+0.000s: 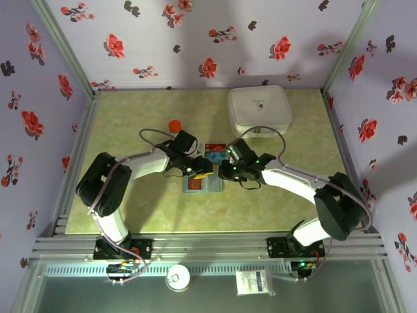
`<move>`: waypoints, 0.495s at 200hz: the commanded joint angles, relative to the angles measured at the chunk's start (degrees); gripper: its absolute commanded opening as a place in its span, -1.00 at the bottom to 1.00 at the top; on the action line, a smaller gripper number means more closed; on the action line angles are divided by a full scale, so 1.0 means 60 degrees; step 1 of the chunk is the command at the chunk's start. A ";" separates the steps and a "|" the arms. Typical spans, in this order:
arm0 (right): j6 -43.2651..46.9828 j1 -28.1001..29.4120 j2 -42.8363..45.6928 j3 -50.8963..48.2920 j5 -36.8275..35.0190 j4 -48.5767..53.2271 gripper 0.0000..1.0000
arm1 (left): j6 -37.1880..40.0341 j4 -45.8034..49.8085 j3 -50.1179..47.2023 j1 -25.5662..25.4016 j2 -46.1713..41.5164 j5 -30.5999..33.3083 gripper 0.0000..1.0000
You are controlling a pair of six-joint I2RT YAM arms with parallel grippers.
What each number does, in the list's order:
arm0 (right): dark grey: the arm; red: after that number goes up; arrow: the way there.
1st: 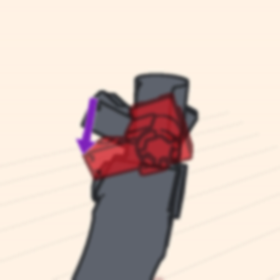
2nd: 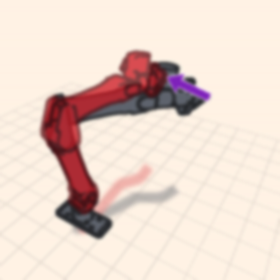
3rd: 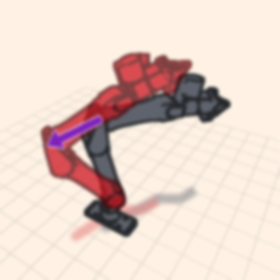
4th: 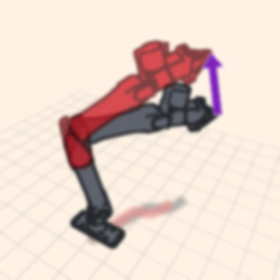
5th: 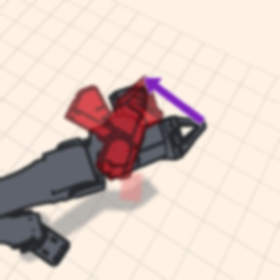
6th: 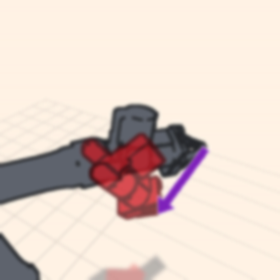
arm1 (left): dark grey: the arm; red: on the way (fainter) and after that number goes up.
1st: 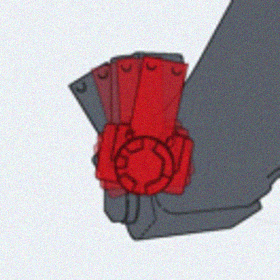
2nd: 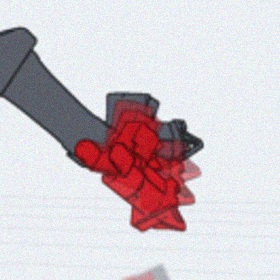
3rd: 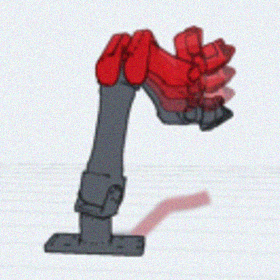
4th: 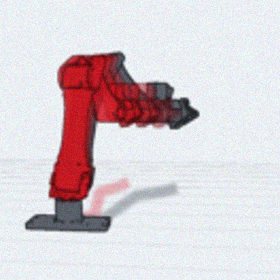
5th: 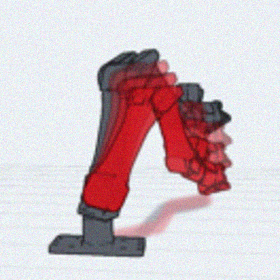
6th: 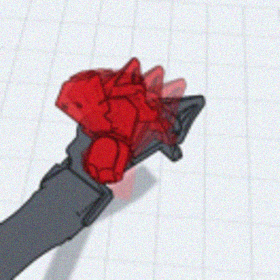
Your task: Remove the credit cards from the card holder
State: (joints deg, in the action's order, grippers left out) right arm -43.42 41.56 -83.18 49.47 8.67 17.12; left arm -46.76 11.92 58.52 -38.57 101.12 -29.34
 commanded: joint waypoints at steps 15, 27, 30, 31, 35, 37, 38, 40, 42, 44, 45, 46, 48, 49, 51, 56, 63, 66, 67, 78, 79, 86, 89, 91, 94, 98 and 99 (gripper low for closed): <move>0.0147 -0.0130 0.0302 -0.0280 -0.0487 0.0615 -0.59 | -0.0277 -0.0441 0.0193 -0.0082 0.0454 -0.0378 -0.04; 0.0117 -0.0130 0.0276 -0.0235 -0.0399 0.0593 -0.58 | -0.0234 -0.0434 0.0193 -0.0078 0.0479 -0.0406 -0.02; 0.0106 -0.0130 0.0259 -0.0222 -0.0380 0.0583 -0.59 | -0.0234 -0.0434 0.0193 -0.0076 0.0469 -0.0411 -0.01; 0.0104 -0.0130 0.0257 -0.0220 -0.0377 0.0586 -0.59 | -0.0234 -0.0434 0.0193 -0.0076 0.0465 -0.0412 -0.01; 0.0081 -0.0130 0.0253 -0.0218 -0.0354 0.0554 -0.59 | -0.0220 -0.0434 0.0193 -0.0087 0.0475 -0.0412 -0.01; 0.0075 -0.0130 0.0243 -0.0218 -0.0348 0.0550 -0.58 | -0.0197 -0.0434 0.0193 -0.0079 0.0475 -0.0423 0.00; 0.0074 -0.0130 0.0241 -0.0218 -0.0347 0.0547 -0.58 | -0.0201 -0.0434 0.0193 -0.0085 0.0475 -0.0418 0.00; 0.0066 -0.0130 0.0240 -0.0218 -0.0339 0.0534 -0.59 | -0.0189 -0.0423 0.0193 -0.0086 0.0465 -0.0414 0.00; 0.0061 -0.0130 0.0232 -0.0218 -0.0333 0.0520 -0.59 | -0.0182 -0.0421 0.0193 -0.0079 0.0462 -0.0413 0.01; 0.0056 -0.0130 0.0231 -0.0207 -0.0332 0.0513 -0.58 | -0.0169 -0.0409 0.0200 -0.0080 0.0461 -0.0412 0.01; 0.0050 -0.0130 0.0235 -0.0213 -0.0331 0.0506 -0.58 | -0.0165 -0.0400 0.0204 -0.0078 0.0461 -0.0412 0.02; 0.0047 -0.0130 0.0230 -0.0215 -0.0324 0.0503 -0.58 | -0.0155 -0.0395 0.0205 -0.0077 0.0454 -0.0412 0.02; 0.0045 -0.0130 0.0226 -0.0210 -0.0318 0.0490 -0.59 | -0.0144 -0.0392 0.0199 -0.0076 0.0448 -0.0412 0.02; 0.0037 -0.0130 0.0233 -0.0214 -0.0317 0.0488 -0.59 | -0.0130 -0.0384 0.0211 -0.0084 0.0447 -0.0412 0.02; 0.0031 -0.0130 0.0227 -0.0217 -0.0306 0.0472 -0.59 | -0.0124 -0.0370 0.0219 -0.0078 0.0447 -0.0412 0.02; 0.0009 -0.0130 0.0222 -0.0204 -0.0289 0.0450 -0.59 | -0.0085 -0.0339 0.0231 -0.0087 0.0435 -0.0413 0.02; -0.0010 -0.0130 0.0187 -0.0190 -0.0253 0.0430 -0.59 | -0.0036 -0.0283 0.0249 -0.0076 0.0404 -0.0391 0.02; -0.0001 -0.0137 0.0185 -0.0178 -0.0237 0.0420 -0.59 | -0.0018 -0.0254 0.0251 -0.0076 0.0395 -0.0369 0.02; 0.0007 -0.0141 0.0176 -0.0176 -0.0233 0.0409 -0.59 | -0.0009 -0.0249 0.0251 -0.0069 0.0384 -0.0376 0.02; -0.0015 -0.0130 0.0128 -0.0120 -0.0172 0.0431 -0.58 | 0.0091 -0.0244 0.0222 -0.0047 0.0274 -0.0327 0.03; -0.0015 -0.0130 0.0125 -0.0111 -0.0171 0.0444 -0.58 | 0.0112 -0.0244 0.0222 -0.0054 0.0265 -0.0326 0.04; -0.0015 -0.0119 0.0139 -0.0052 -0.0185 0.0541 -0.58 | 0.0193 -0.0182 0.0256 -0.0034 0.0234 -0.0310 0.05; -0.0007 -0.0116 0.0150 -0.0044 -0.0197 0.0559 -0.58 | 0.0224 -0.0126 0.0299 -0.0025 0.0240 -0.0310 0.05; -0.0009 -0.0115 0.0162 -0.0046 -0.0210 0.0577 -0.58 | 0.0244 -0.0097 0.0322 -0.0027 0.0237 -0.0310 0.05; -0.0012 -0.0112 0.0179 -0.0043 -0.0206 0.0589 -0.58 | 0.0294 -0.0055 0.0353 -0.0021 0.0252 -0.0317 0.06; -0.0014 -0.0112 0.0221 -0.0055 -0.0226 0.0601 -0.58 | 0.0329 0.0003 0.0401 -0.0025 0.0267 -0.0312 0.06; -0.0014 -0.0106 0.0230 -0.0056 -0.0235 0.0609 -0.58 | 0.0348 0.0019 0.0414 -0.0021 0.0276 -0.0318 0.06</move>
State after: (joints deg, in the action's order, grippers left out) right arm -43.48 40.97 -82.08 48.56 7.66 19.44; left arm -47.42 10.28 58.59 -38.74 103.55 -30.68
